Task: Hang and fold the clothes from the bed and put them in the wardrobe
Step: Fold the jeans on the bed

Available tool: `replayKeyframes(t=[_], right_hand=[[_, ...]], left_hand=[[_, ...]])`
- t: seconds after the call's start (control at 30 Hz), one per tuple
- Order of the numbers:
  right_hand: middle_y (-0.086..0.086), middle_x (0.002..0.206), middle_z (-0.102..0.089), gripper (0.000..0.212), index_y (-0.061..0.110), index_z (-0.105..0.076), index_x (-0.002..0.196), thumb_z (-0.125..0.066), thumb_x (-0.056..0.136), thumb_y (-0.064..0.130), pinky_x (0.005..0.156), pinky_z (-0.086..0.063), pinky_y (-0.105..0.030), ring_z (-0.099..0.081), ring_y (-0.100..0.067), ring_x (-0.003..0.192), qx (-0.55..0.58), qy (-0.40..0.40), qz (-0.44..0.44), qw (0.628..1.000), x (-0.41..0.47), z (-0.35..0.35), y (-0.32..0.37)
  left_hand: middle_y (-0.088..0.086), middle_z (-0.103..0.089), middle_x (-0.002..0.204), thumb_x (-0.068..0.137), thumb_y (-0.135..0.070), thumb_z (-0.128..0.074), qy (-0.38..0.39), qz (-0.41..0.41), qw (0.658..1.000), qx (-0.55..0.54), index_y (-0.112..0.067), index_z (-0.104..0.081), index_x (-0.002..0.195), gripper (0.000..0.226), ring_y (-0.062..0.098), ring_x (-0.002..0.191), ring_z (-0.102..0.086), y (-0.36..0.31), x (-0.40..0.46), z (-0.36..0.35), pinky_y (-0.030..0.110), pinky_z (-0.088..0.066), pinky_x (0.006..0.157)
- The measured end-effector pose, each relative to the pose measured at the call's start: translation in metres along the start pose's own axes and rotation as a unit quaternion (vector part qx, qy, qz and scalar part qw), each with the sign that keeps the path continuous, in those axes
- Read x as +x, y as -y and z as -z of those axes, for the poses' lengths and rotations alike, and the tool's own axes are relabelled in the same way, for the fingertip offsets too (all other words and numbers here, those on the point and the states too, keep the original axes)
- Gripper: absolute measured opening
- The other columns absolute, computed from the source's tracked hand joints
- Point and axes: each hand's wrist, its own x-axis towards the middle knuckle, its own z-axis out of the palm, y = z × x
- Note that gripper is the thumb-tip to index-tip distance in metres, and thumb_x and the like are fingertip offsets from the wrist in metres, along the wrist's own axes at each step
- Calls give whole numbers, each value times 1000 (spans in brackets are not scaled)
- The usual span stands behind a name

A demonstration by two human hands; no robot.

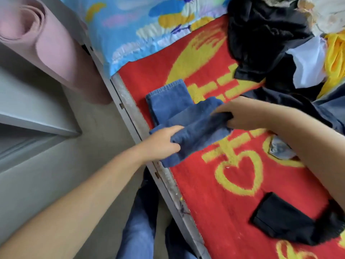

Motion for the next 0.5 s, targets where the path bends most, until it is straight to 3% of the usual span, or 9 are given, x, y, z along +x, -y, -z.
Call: replayKeyframes(t=[0.07,0.13,0.2,0.23,0.3,0.4,0.47,0.5], right_hand=[[-6,112,-65,49,19,-60,126,-55,79,4,88,-45,-38,-58,-28,102,30,-123,3,992,35,41,5],[-12,132,-54,52,17,-51,135,-53,85,6,97,-41,-39,-51,-32,119,58,-237,-6,970,80,61,10],[-12,149,-37,56,16,-45,142,-48,87,5,105,-38,-40,-40,-31,132,89,-281,-15,956,125,60,11],[-11,155,-26,57,17,-43,143,-47,88,3,107,-36,-40,-35,-30,137,99,-264,-13,959,145,52,9],[-13,160,-9,60,17,-37,147,-48,90,4,110,-33,-37,-29,-30,142,99,-176,-22,979,177,26,6],[-12,161,4,69,23,-16,153,-47,93,11,117,-20,-36,-11,-30,148,72,-52,-56,994,199,-20,2],[-8,161,8,71,27,-11,154,-43,93,11,120,-10,-44,3,-24,149,45,-69,-71,994,201,-38,4],[-8,161,6,72,25,-12,154,-43,91,9,120,-7,-48,4,-23,149,8,-104,-63,993,198,-44,7]], left_hand=[[-7,-62,105,80,8,-52,-72,-23,997,-4,-11,-57,124,49,0,93,-55,1,21,62,3,-39,73],[-4,-61,116,78,6,-53,-141,-40,989,8,-11,-59,122,48,3,105,-54,13,54,116,3,-38,82],[-3,-61,120,78,-3,-52,-199,-32,979,33,-16,-60,122,46,11,113,-56,31,93,154,17,-42,96],[-1,-60,124,81,-6,-52,-217,-26,975,42,-16,-59,124,45,15,117,-55,42,113,166,26,-42,100],[6,-53,137,91,-10,-53,-206,-18,977,54,-14,-52,134,43,21,127,-48,63,146,170,30,-36,106],[7,-17,159,98,-38,-45,-135,53,970,196,-23,-26,150,58,23,146,-14,92,173,143,42,-11,118],[10,0,161,95,-49,-43,-165,25,932,321,-23,-14,153,70,23,148,4,104,170,110,53,4,117],[14,-2,160,92,-51,-46,-193,-13,918,346,-18,-15,153,76,25,148,2,103,162,89,56,3,116]])
